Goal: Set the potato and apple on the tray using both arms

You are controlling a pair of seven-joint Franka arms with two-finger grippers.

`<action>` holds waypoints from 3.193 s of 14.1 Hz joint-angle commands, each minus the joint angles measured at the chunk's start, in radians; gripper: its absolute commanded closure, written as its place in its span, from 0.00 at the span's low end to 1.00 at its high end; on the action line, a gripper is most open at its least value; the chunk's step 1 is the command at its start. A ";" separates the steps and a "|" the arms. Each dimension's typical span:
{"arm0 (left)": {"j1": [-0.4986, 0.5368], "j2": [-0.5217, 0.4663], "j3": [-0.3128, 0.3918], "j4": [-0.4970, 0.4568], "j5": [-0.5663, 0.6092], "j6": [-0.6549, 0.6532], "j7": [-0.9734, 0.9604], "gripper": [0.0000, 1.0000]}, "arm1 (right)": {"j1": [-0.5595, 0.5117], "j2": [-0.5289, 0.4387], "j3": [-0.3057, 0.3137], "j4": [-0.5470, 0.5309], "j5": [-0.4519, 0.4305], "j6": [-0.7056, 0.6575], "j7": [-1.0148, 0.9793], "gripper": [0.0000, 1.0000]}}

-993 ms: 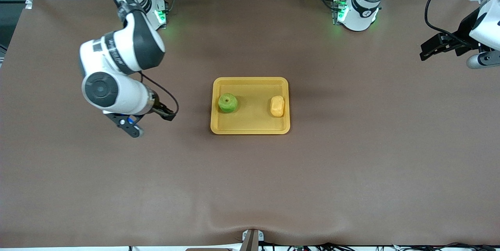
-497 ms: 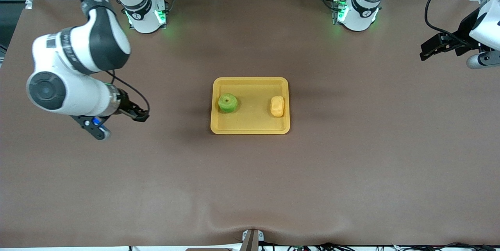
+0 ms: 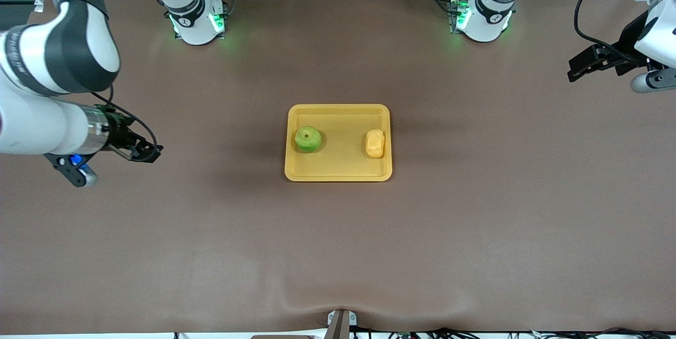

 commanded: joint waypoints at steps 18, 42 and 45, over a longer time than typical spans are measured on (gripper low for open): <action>0.004 -0.020 0.004 -0.011 -0.011 -0.007 0.025 0.00 | -0.133 -0.119 -0.006 0.264 -0.050 -0.206 -0.769 0.00; 0.000 -0.001 -0.005 0.023 -0.017 -0.006 0.007 0.00 | -0.139 -0.433 -0.003 -0.200 -0.061 0.091 -0.900 0.00; -0.002 -0.003 -0.007 0.024 -0.017 -0.006 0.030 0.00 | -0.138 -0.433 -0.004 -0.200 -0.061 0.091 -0.902 0.00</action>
